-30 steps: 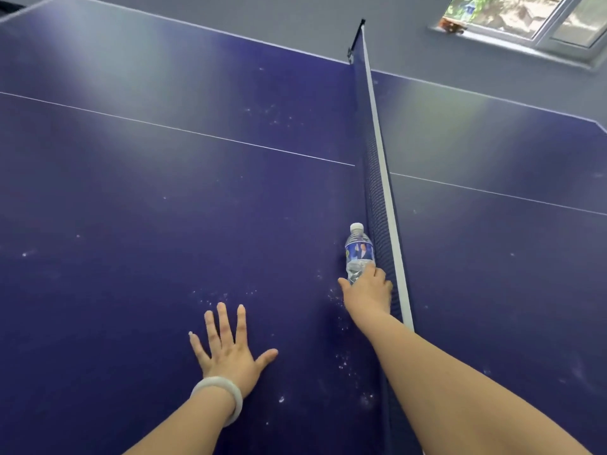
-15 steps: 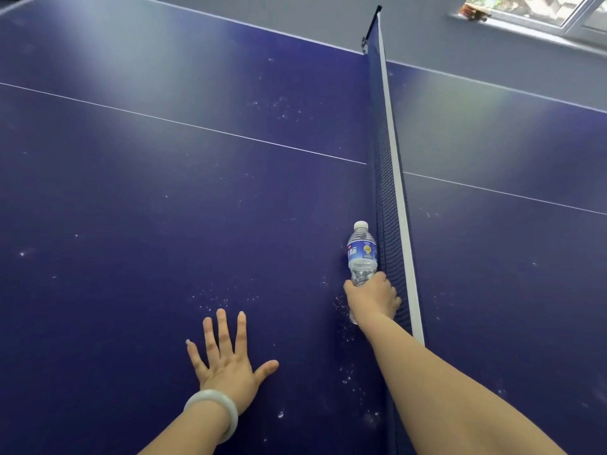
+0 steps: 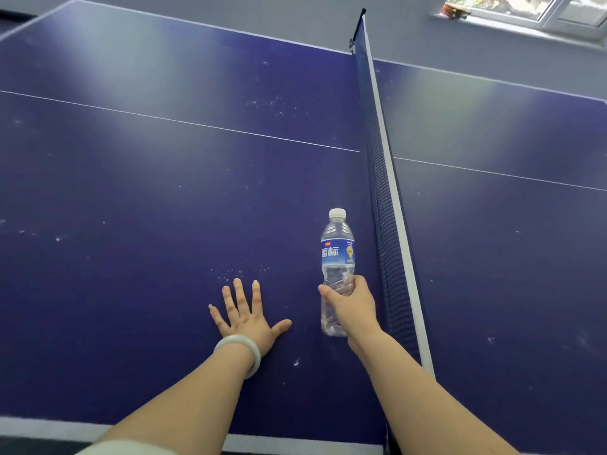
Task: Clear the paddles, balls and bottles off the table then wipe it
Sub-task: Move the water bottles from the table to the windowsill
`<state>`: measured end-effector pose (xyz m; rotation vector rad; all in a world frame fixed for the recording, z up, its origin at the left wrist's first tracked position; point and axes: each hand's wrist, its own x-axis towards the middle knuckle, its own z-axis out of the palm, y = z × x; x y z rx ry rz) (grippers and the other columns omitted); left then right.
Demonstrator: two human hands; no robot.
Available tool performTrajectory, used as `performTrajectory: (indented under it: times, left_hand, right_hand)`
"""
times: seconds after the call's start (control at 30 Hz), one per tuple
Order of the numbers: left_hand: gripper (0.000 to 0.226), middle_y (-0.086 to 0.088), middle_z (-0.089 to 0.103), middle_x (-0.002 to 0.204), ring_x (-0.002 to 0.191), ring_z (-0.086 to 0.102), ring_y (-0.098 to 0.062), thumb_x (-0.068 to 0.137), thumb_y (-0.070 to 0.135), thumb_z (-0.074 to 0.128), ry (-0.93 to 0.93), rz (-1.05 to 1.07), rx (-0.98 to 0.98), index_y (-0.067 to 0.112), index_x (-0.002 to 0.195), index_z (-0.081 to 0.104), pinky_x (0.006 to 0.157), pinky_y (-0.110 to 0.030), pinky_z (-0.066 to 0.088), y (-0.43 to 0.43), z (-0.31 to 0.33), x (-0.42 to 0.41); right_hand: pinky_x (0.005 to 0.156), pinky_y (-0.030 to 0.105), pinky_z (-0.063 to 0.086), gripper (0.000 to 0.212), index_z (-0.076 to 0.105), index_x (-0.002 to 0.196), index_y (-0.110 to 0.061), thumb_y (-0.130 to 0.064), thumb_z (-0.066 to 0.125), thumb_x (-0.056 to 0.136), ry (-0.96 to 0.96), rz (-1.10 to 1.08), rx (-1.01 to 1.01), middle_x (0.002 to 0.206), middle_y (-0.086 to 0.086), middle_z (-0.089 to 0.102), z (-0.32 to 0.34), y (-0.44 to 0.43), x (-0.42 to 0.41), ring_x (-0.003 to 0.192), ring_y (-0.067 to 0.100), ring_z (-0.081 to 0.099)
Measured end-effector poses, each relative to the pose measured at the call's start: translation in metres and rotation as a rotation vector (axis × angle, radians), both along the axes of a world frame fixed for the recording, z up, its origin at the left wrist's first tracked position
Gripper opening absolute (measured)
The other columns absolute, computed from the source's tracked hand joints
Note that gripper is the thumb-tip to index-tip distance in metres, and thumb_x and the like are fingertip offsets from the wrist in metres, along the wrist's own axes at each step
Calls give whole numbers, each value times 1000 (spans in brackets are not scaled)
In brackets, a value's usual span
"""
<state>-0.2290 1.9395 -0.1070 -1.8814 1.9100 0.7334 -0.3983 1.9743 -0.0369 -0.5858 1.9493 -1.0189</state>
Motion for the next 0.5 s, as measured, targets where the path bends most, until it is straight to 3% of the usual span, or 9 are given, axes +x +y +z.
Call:
performTrajectory:
  times: [0.1, 0.2, 0.27, 0.33, 0.4, 0.5]
  left_hand:
    - [105, -9, -43, 152, 140, -38, -33, 85, 80, 34, 29, -36, 14, 27, 148, -32, 110, -62, -19, 0, 4, 5]
    - [94, -5, -34, 158, 146, -29, -30, 91, 72, 36, 64, -69, 22, 29, 153, -20, 116, -57, -10, -2, 13, 18]
    - [81, -3, -18, 163, 150, -16, -26, 96, 64, 39, 110, -61, 17, 29, 157, 0, 121, -53, 1, -1, 23, 26]
    - [66, -4, 9, 164, 150, 11, -26, 99, 55, 43, 167, -23, 7, 22, 154, 27, 119, -48, 22, 3, 37, 31]
    - [52, -7, 43, 145, 126, 47, -25, 100, 48, 46, 243, 22, 1, 13, 139, 48, 100, -38, 43, 12, 50, 31]
    - [36, -2, 60, 114, 92, 55, -18, 102, 39, 48, 361, 32, -25, 10, 121, 56, 77, -28, 42, 36, 71, 18]
  right_hand:
    - [80, 34, 54, 44, 46, 110, -16, -15, 79, 81, 1, 30, 24, 100, 0, 61, 9, 28, 18, 88, 14, 63]
    - [85, 39, 55, 47, 46, 110, -17, -8, 79, 78, 9, 38, 40, 104, 0, 60, 17, 55, 26, 93, 15, 63]
    - [88, 38, 55, 47, 48, 111, -17, -6, 78, 76, 5, 39, 33, 104, 1, 61, 27, 71, 27, 94, 16, 63]
    - [87, 34, 53, 46, 51, 111, -17, -4, 77, 75, -8, 54, 4, 103, 1, 63, 40, 84, 24, 94, 15, 63]
    - [87, 35, 54, 47, 51, 110, -17, -4, 77, 74, -6, 71, -24, 104, 1, 63, 54, 93, 20, 96, 17, 64]
    - [85, 34, 54, 51, 50, 114, -17, -4, 79, 75, -26, 78, -100, 106, 0, 60, 79, 110, 10, 98, 17, 62]
